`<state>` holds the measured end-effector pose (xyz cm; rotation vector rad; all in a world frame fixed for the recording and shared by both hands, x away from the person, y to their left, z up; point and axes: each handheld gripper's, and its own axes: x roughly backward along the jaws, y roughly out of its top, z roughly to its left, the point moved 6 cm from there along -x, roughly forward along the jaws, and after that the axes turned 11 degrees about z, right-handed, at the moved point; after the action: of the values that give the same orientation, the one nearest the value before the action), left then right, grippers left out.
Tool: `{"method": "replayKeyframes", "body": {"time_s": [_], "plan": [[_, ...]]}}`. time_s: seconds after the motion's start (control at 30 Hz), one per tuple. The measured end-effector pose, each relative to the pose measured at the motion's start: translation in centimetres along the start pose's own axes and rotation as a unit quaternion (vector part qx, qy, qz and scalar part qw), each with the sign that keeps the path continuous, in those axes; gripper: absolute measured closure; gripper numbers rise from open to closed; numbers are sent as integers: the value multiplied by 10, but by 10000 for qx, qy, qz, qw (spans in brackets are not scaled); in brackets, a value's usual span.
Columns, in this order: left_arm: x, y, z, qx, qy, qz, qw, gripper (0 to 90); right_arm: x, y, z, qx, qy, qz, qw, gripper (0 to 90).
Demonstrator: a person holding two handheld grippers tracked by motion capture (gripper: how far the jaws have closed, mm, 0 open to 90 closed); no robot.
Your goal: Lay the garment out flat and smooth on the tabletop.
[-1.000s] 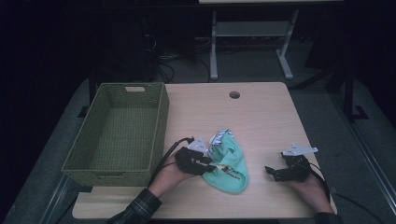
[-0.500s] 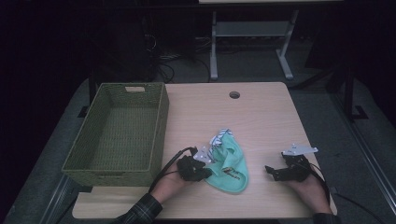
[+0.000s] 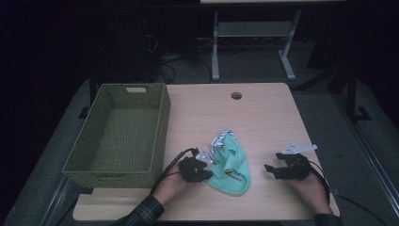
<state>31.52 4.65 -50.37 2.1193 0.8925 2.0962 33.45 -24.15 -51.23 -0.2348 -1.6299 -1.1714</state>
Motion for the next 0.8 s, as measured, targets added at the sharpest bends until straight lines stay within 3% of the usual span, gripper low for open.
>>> {"method": "replayKeyframes", "body": {"time_s": [0.1, 0.17, 0.37, 0.73, 0.8], "plan": [[1, -1, 1, -41, 10, 61, 10000, 896, 2, 10, 3, 1, 191, -88, 9998, 376], [0, -1, 1, 63, -48, 15, 10000, 896, 3, 17, 5, -10, 261, -135, 9996, 404], [0, 0, 1, 45, -21, 75, 10000, 896, 1, 38, 8, 224, 319, -160, 9991, 516], [0, 1, 1, 141, -54, 98, 9998, 896, 2, 81, 10, 390, 515, -408, 9971, 584], [1, 0, 2, 70, -43, 169, 9998, 896, 0, 90, 11, 462, 532, -452, 9965, 603]]}}
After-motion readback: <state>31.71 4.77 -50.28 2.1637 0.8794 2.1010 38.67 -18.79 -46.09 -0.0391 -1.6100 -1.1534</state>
